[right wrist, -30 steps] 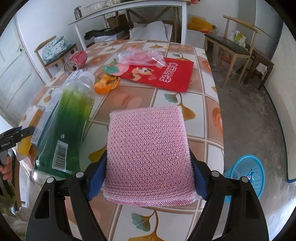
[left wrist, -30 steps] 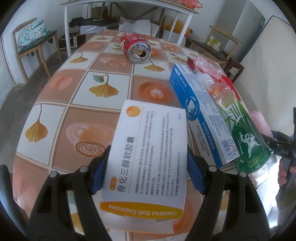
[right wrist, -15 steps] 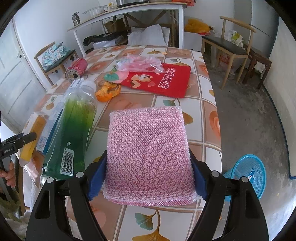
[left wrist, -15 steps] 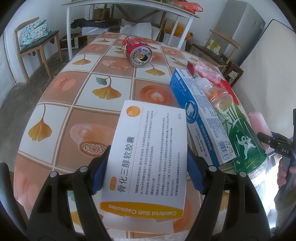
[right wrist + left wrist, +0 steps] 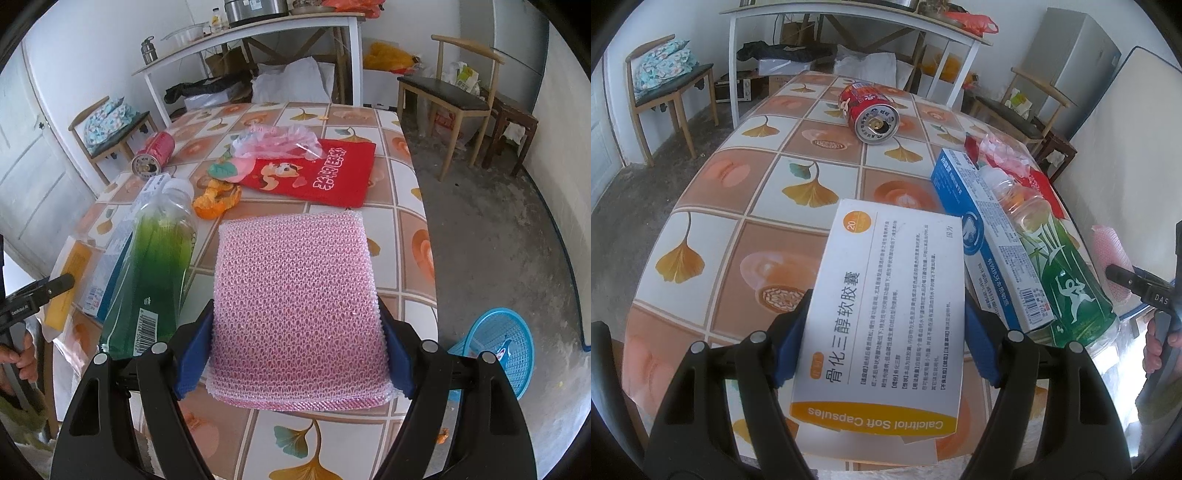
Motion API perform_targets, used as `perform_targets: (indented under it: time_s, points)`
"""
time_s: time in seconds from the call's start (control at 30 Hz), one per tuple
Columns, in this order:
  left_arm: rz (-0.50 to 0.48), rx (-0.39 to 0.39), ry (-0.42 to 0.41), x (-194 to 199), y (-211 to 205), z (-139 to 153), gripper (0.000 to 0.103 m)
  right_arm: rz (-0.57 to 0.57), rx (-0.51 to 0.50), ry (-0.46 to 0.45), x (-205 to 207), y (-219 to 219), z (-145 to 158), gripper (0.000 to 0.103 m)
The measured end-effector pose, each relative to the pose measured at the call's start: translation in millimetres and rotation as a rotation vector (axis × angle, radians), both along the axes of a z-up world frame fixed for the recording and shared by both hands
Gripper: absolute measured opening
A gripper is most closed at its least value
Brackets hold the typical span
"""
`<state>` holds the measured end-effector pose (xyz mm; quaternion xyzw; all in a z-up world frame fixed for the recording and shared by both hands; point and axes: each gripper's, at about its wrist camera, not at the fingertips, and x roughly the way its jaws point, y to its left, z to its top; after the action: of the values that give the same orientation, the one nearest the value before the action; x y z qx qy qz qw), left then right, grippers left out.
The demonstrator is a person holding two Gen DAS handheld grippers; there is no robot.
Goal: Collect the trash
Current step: 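Lift the capsule box and pink sponge off the table with both grippers, then carry both items over the blue wastebasket and release them inside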
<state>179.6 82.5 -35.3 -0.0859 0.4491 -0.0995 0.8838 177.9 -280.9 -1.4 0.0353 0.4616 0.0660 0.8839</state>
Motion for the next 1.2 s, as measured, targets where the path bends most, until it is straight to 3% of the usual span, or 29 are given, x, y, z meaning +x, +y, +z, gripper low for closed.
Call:
perform_targets:
  time_s: [0.63, 0.93, 1.2]
  points:
    - [0.019, -0.018, -0.035, -6.2, 4.6, 12.1, 0.071, -0.013, 0.020, -0.029, -3.9, -1.8, 10.8, 0.077]
    - [0.020, -0.034, -0.105, -12.5, 1.7, 42.4, 0.071, -0.017, 0.062, -0.085, -11.3, -6.9, 25.2, 0.077]
    - [-0.049, -0.027, -0.195, -12.7, -29.1, 83.9, 0.071, -0.065, 0.121, -0.148, -34.5, -30.9, 35.7, 0.077]
